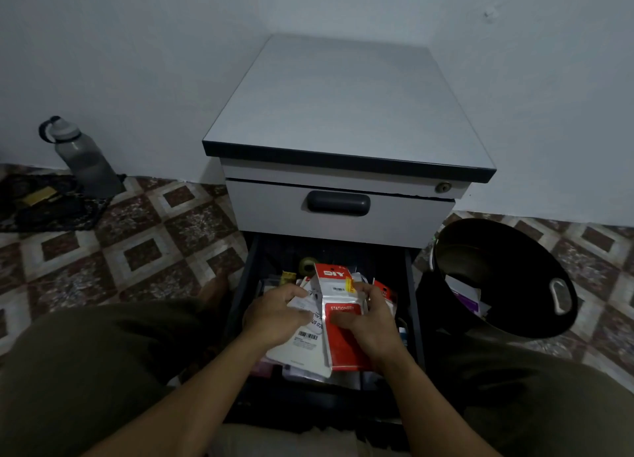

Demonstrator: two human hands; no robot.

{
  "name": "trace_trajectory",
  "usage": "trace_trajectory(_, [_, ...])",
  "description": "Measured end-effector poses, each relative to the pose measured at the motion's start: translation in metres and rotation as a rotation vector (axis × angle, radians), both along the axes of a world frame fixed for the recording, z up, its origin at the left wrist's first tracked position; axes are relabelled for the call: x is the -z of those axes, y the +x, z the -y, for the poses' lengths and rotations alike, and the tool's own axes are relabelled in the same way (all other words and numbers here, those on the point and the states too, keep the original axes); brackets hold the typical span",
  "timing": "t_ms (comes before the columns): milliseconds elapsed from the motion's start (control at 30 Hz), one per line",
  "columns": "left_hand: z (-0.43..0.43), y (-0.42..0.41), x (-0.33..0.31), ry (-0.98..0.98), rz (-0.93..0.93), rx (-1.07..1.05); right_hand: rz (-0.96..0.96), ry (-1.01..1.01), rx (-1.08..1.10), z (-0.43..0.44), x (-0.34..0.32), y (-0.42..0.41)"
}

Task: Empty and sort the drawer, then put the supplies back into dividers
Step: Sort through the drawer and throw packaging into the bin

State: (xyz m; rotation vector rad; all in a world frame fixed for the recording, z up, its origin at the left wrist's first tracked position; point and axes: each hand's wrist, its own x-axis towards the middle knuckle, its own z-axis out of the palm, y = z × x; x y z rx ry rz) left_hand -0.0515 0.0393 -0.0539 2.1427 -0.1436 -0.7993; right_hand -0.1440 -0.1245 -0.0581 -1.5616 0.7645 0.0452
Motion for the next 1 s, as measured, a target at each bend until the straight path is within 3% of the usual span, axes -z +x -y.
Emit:
trace_trajectory(333, [0.010, -0.016, -0.022, -0.078, -0.039, 0.039, 0.037, 0.134, -0.007, -0.003, -0.004, 0.001])
trace_trajectory(600, [-0.016, 0.008, -0.024, 0.054, 0.231, 0.067, 0.056, -0.005, -0.042, 0.009, -0.006, 0.001])
trace_trajectory(833, [-0.017, 0.008, -0.032, 0.112, -0.048, 0.173, 0.074, -0.155, -0.142, 0.016, -0.013, 0.000])
trace_trajectory(1000, [-0.017, 0.006, -0.032, 0.111, -0.025, 0.139, 0.056, -0.157, -0.186, 0.006, -0.011, -0.003])
